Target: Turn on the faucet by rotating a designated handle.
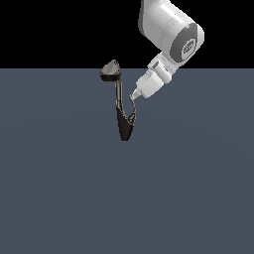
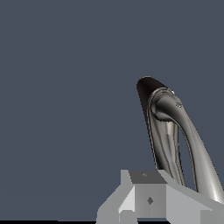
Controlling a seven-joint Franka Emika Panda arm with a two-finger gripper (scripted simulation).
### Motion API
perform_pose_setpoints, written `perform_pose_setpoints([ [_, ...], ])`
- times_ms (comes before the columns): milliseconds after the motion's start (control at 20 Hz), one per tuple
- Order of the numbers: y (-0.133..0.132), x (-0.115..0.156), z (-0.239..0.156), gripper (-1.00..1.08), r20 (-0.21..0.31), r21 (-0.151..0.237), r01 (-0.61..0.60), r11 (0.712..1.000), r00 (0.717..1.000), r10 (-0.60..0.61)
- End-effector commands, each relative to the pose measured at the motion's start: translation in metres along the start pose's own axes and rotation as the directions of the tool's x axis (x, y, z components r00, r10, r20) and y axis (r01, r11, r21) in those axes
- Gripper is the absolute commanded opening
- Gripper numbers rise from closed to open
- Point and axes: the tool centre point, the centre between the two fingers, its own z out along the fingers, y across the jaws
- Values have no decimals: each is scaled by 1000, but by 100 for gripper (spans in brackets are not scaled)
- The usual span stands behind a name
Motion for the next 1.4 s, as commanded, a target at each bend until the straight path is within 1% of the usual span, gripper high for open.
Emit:
perform_pose_setpoints([
  [0, -2, 3, 2, -100, 7, 7, -13, 1000, 1000, 13],
  [250, -1, 3, 2, -100, 6, 6, -14, 1000, 1000, 14],
  [1150, 44, -13, 3, -100, 7, 7, -13, 1000, 1000, 13],
  [1200, 44, -13, 3, -100, 7, 7, -13, 1000, 1000, 13],
  [1250, 39, -6, 1, -100, 2, 17, -18, 1000, 1000, 18],
  [1350, 45, -5, 1, -100, 2, 16, -18, 1000, 1000, 18],
])
